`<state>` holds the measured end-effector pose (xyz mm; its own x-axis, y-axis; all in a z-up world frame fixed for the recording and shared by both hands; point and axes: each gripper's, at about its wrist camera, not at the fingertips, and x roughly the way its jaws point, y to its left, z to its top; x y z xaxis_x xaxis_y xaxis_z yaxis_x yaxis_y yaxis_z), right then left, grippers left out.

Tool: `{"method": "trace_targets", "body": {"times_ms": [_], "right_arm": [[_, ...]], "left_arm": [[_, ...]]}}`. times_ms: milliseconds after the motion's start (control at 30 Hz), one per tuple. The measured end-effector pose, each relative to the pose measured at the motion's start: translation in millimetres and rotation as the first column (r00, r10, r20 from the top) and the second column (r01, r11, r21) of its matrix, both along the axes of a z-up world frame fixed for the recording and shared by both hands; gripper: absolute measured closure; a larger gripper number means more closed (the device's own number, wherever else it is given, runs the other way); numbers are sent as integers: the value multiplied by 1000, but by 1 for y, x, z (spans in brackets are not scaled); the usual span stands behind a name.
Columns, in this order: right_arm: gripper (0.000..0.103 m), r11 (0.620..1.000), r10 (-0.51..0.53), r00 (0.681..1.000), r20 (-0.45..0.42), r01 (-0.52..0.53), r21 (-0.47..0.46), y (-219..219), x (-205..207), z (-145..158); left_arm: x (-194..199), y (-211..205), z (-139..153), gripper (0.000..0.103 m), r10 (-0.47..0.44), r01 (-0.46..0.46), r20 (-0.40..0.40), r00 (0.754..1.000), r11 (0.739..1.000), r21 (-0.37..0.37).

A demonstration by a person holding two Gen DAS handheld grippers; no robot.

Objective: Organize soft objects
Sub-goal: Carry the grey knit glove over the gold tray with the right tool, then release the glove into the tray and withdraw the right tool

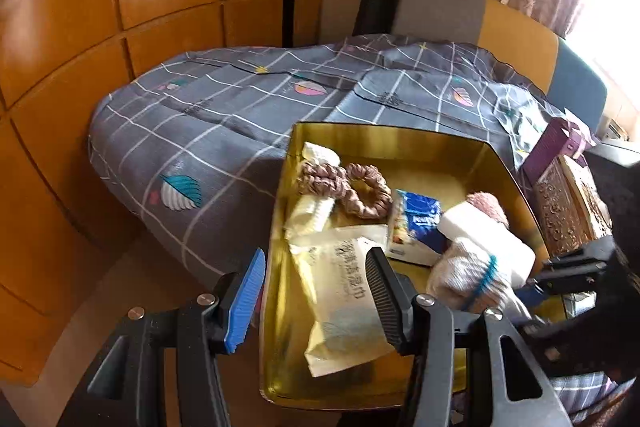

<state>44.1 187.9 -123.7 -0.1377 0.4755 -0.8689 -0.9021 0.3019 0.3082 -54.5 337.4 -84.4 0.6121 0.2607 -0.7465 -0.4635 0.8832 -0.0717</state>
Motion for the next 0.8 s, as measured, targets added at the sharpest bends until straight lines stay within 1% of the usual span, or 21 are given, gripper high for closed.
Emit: {"method": "trace_targets", "body": {"times_ms": [133,167,200,233,267,333,433,500,567,600,667,733,800], "right_arm": [[74,997,-66,998,23,66,-34,-3,14,-12],[74,996,-78,996,47,80,-39,-3,17,-15],[74,996,-78,996,47,80,-39,-3,17,-15],[74,995,-85,994,69,89,-47,-2,18,-18],[74,990,-111,988,105,120,-78,-1,22,-24],[74,988,-120,987,108,130,-85,-1,23,-28],[73,987,-130,988,88,137,-82,-1,23,-35],[70,988,-127,988,87,134,-79,-1,22,-36],[63,987,-140,987,74,145,-75,-1,23,-35],[60,985,-156,985,72,160,-56,-3,22,-33],[57,985,-163,984,72,167,-46,-7,21,-32],[50,983,-177,982,68,180,-37,-9,20,-29],[48,982,-183,981,70,186,-28,-13,18,-25]], "left_arm": [[4,-10,-2,50,-24,24,-4,1000,1000,10],[5,-13,-2,50,-31,31,-5,1000,999,17],[6,-15,-2,50,-37,37,-5,999,999,21],[7,-18,-3,50,-44,44,-4,999,999,20],[7,-19,-3,50,-49,49,-3,999,999,16],[8,-22,-3,50,-57,57,-4,998,998,12],[10,-25,-3,50,-57,57,-11,998,998,28],[10,-26,-3,50,-54,55,-14,998,998,32],[10,-28,-2,50,-53,53,-17,998,998,38],[11,-28,-2,50,-52,53,-20,998,998,43],[11,-29,-2,50,-53,54,-22,998,997,46],[11,-31,-1,50,-53,54,-22,998,997,53],[10,-33,1,50,-54,55,-21,998,996,67]]}}
